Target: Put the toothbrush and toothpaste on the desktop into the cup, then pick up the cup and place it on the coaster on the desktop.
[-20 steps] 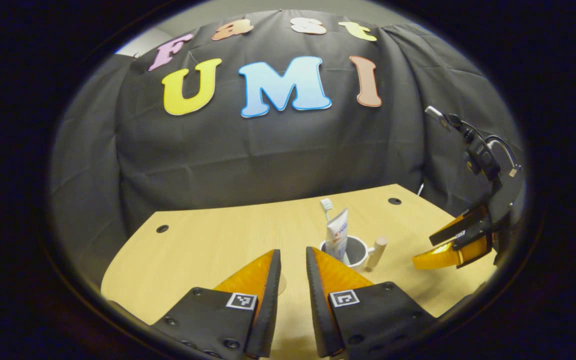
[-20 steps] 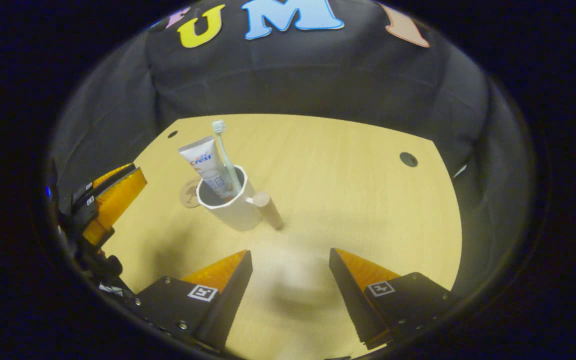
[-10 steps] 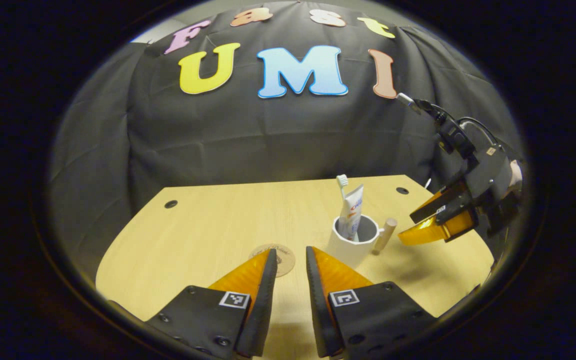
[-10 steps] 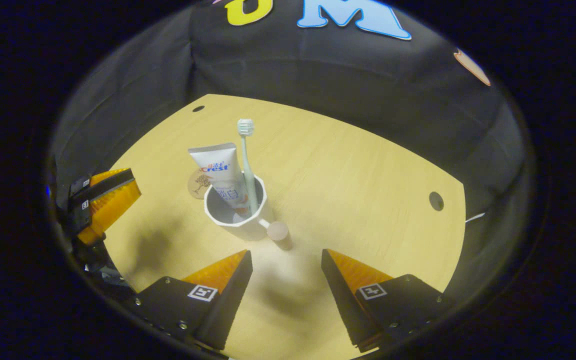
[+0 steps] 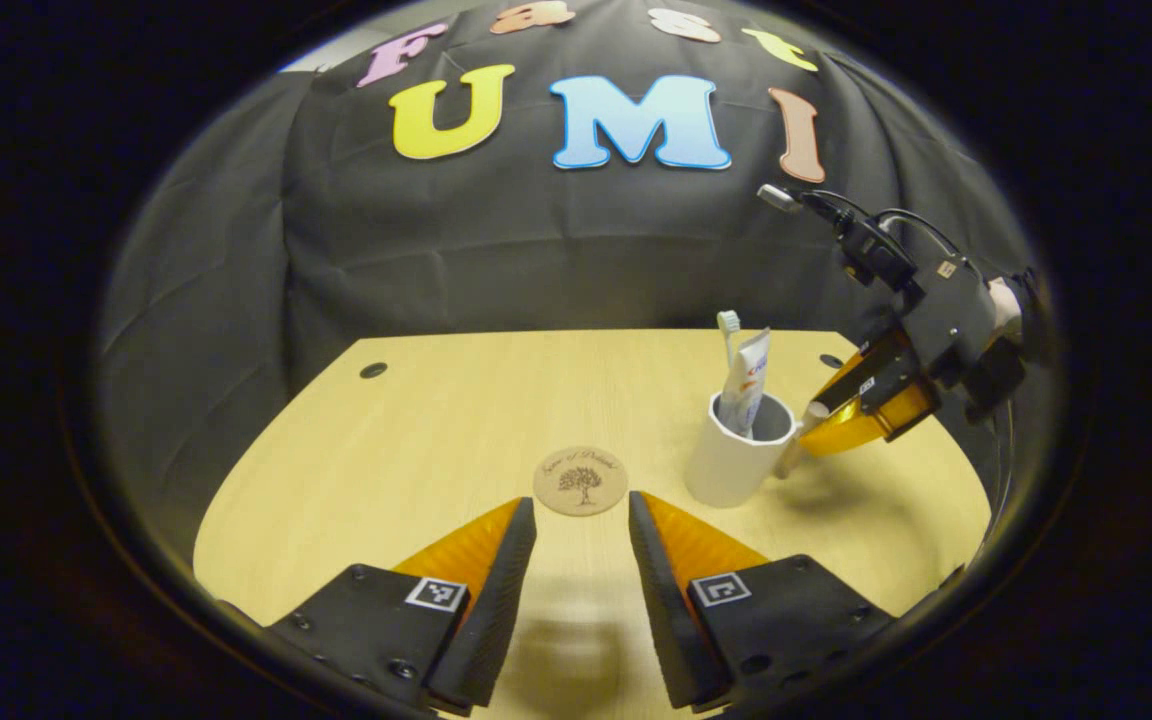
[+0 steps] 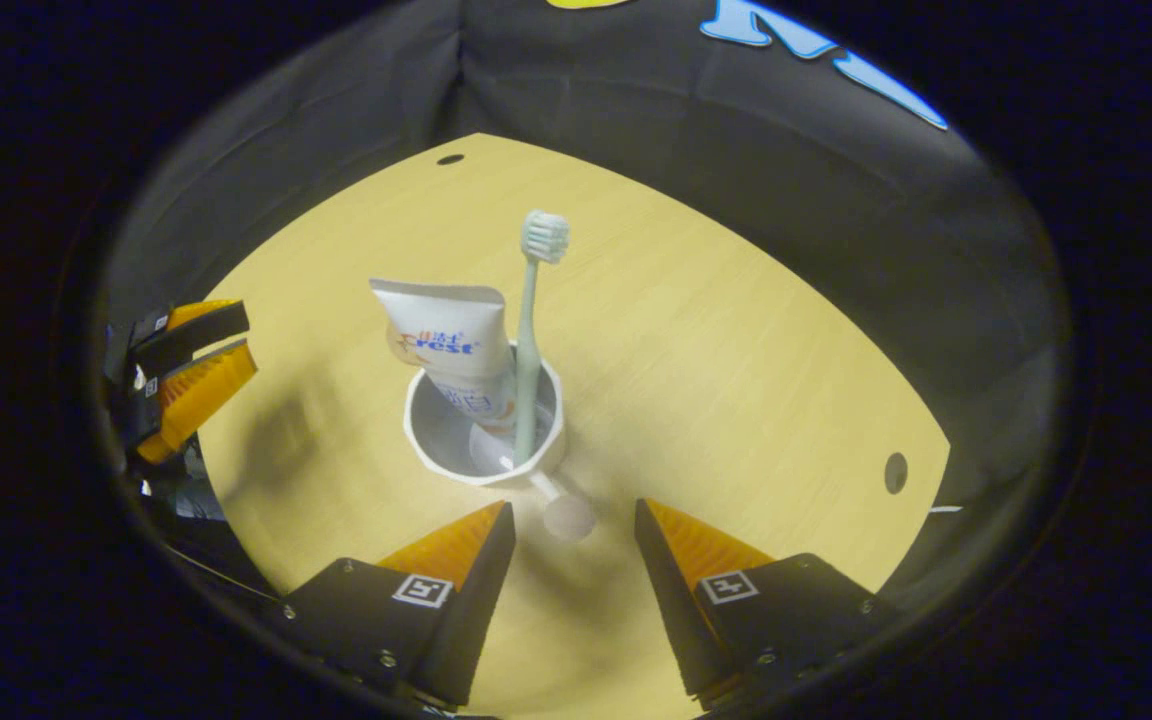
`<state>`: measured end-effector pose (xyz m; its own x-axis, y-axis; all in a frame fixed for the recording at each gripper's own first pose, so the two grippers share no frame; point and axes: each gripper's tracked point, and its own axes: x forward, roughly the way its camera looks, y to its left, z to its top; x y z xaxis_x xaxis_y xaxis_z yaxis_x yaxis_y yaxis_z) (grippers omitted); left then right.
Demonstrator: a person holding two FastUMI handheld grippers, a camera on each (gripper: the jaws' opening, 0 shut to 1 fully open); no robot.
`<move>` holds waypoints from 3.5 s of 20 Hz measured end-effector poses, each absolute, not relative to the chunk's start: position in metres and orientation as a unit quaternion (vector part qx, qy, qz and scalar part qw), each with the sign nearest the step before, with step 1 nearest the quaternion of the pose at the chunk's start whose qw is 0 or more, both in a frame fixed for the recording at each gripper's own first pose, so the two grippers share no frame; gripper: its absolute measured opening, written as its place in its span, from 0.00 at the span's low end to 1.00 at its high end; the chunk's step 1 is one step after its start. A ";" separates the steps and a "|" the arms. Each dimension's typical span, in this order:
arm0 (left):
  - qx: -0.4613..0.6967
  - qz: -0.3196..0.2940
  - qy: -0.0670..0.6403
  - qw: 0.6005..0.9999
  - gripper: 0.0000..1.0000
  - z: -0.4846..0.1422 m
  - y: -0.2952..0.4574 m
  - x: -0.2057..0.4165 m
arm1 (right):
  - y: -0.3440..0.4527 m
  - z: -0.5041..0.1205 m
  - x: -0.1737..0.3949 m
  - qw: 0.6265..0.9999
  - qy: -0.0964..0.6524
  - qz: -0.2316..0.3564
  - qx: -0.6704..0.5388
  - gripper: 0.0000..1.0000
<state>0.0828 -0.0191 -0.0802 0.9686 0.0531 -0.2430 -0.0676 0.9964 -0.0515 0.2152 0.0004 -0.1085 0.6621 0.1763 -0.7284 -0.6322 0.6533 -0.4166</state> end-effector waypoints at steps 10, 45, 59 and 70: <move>-0.041 0.046 0.157 0.986 0.99 -0.105 -0.011 0.064 | 0.009 -0.129 0.233 0.803 0.367 0.247 -0.399 0.60; -0.072 0.116 0.175 0.975 0.99 -0.135 0.066 0.000 | 0.126 -0.130 0.234 0.840 0.359 0.260 -0.312 0.14; -0.080 0.125 0.178 0.973 0.99 -0.136 0.100 0.004 | 0.158 -0.136 0.243 0.829 0.372 0.245 -0.339 0.14; -0.060 0.095 0.164 0.980 0.99 -0.112 0.087 0.019 | 0.137 -0.108 0.213 0.872 0.326 0.239 -0.275 0.26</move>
<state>0.0194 0.0868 -0.1116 0.9281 0.1673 -0.3326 -0.2063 0.9747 -0.0856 0.2129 0.1366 -0.1080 0.6728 0.2369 -0.7009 -0.5964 0.7342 -0.3245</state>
